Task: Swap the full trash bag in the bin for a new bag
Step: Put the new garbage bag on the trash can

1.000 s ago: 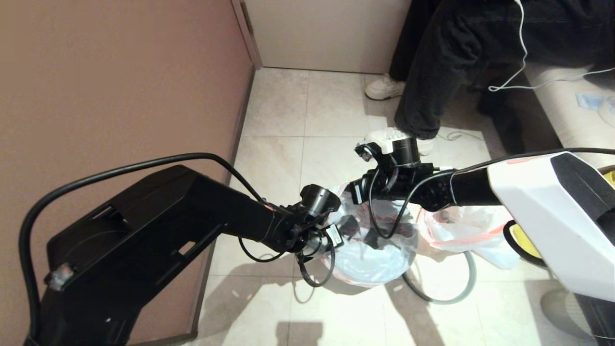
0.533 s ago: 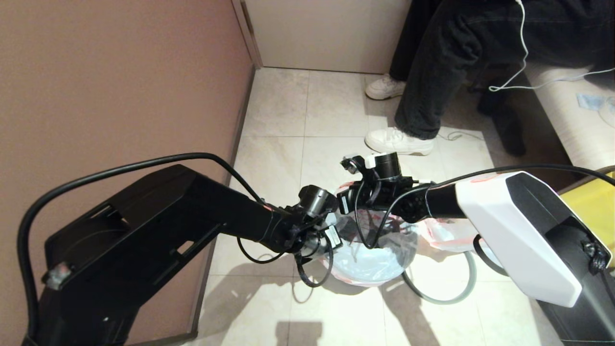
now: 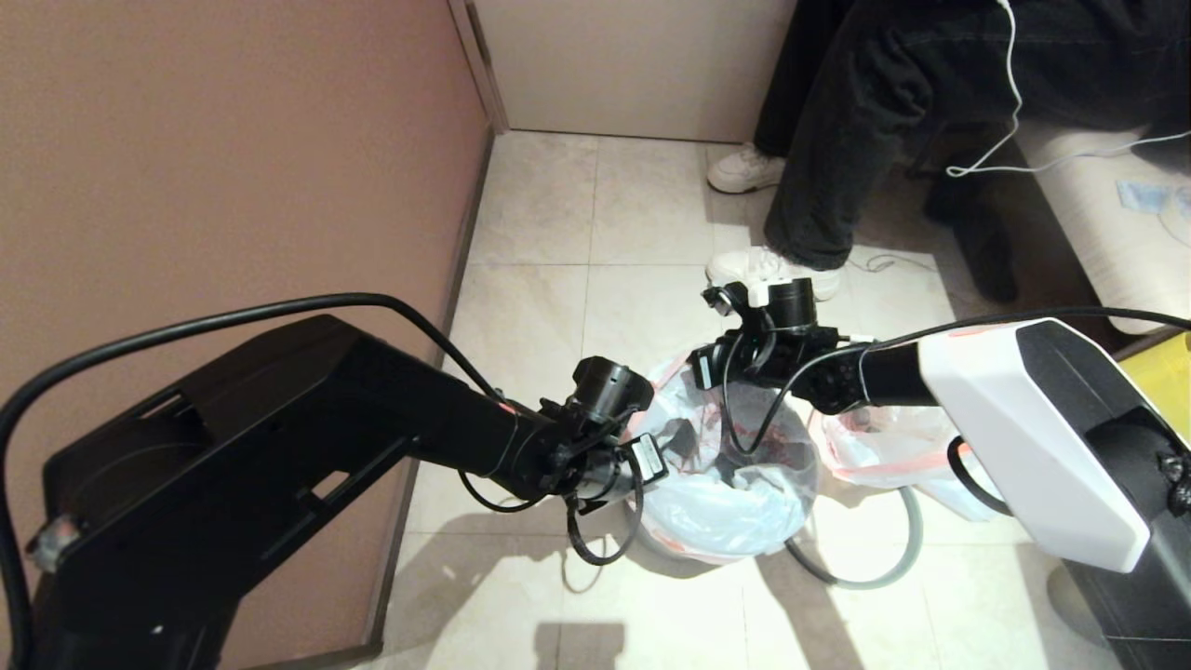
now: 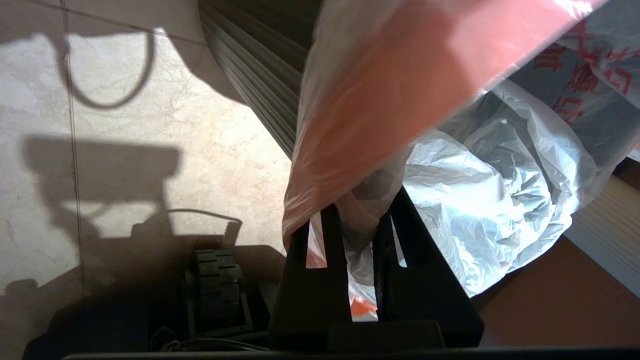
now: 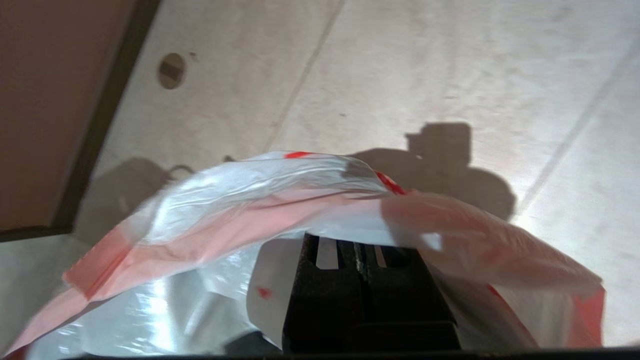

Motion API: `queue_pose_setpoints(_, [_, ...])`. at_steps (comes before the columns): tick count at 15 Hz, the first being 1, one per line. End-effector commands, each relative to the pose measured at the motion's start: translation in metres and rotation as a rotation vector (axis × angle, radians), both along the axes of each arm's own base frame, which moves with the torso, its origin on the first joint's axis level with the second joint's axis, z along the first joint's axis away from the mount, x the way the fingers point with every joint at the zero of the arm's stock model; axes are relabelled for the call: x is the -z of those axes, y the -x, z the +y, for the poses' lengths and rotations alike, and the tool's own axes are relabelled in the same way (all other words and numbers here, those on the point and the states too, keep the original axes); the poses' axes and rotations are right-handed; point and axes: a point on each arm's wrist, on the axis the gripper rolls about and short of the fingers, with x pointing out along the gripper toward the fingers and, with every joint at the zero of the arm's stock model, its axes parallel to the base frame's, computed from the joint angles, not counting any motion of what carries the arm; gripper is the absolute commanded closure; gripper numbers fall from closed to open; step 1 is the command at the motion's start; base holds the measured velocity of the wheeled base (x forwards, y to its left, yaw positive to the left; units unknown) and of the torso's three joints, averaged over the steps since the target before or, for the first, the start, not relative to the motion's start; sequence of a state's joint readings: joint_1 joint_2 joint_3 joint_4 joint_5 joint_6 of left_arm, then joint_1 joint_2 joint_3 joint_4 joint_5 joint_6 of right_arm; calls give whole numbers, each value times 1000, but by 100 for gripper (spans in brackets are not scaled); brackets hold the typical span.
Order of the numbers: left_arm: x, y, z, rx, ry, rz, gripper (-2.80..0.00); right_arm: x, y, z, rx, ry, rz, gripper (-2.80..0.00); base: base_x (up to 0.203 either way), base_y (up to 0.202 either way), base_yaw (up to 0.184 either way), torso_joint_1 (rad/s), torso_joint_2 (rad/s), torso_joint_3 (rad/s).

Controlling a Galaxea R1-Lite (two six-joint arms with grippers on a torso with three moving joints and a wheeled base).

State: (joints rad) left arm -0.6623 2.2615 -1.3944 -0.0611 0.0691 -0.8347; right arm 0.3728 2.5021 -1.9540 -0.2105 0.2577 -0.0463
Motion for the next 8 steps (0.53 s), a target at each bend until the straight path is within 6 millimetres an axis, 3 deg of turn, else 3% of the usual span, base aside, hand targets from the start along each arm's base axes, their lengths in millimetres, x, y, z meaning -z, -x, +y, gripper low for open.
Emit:
queue_pose_setpoints(1, [1, 2, -1, 0, -1, 2, 0, -17, 0, -18, 38, 20, -28, 0, 0, 0, 0, 0, 0, 0])
queue_pose_setpoints(4, [3, 2, -2, 5, -5, 5, 0, -18, -8, -45, 94, 43, -29, 0, 0, 0, 0, 0, 0, 0])
queue_pose_setpoints(6, [5, 5, -4, 21, -16, 7, 0, -13, -10, -42, 89, 42, -30, 0, 0, 0, 0, 0, 0, 0])
queue_pose_setpoints(8, [6, 6, -6, 27, -14, 3, 0, 8, -12, -30, 68, 53, -5, 0, 0, 0, 0, 0, 0, 0])
